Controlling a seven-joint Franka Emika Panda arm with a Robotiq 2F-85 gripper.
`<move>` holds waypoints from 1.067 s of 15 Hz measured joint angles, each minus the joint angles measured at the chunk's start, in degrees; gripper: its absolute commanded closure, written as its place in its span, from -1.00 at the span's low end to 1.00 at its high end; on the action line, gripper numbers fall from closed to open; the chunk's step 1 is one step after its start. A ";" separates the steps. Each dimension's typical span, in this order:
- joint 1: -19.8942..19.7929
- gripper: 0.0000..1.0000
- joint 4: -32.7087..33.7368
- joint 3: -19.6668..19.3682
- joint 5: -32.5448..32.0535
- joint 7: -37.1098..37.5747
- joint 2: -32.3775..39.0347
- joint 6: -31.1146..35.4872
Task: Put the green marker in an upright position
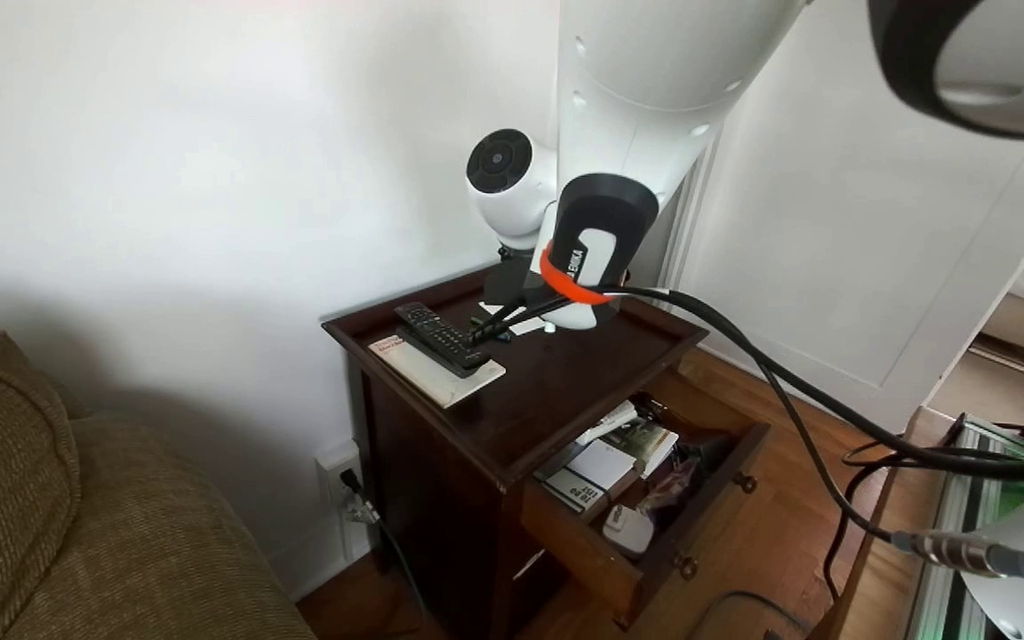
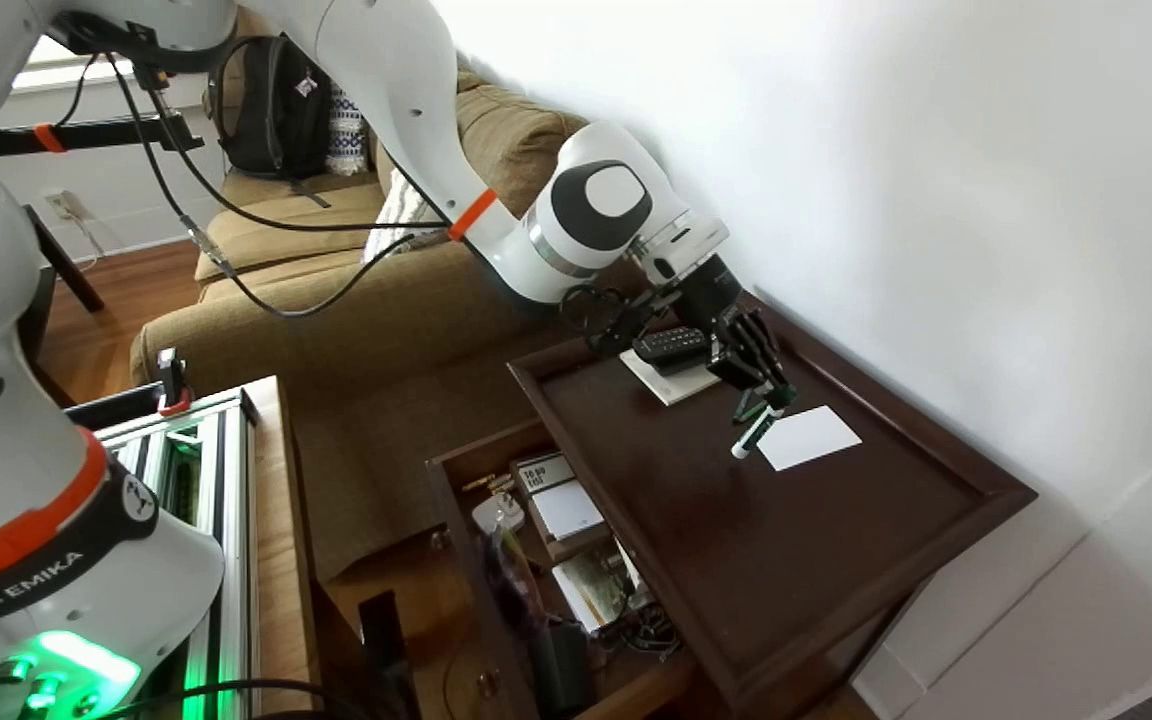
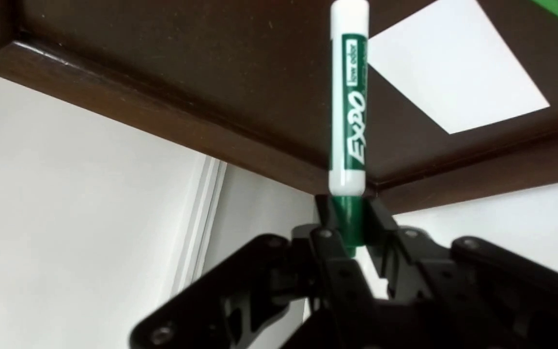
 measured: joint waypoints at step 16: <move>5.60 0.90 0.51 -2.33 5.23 6.36 13.77 0.00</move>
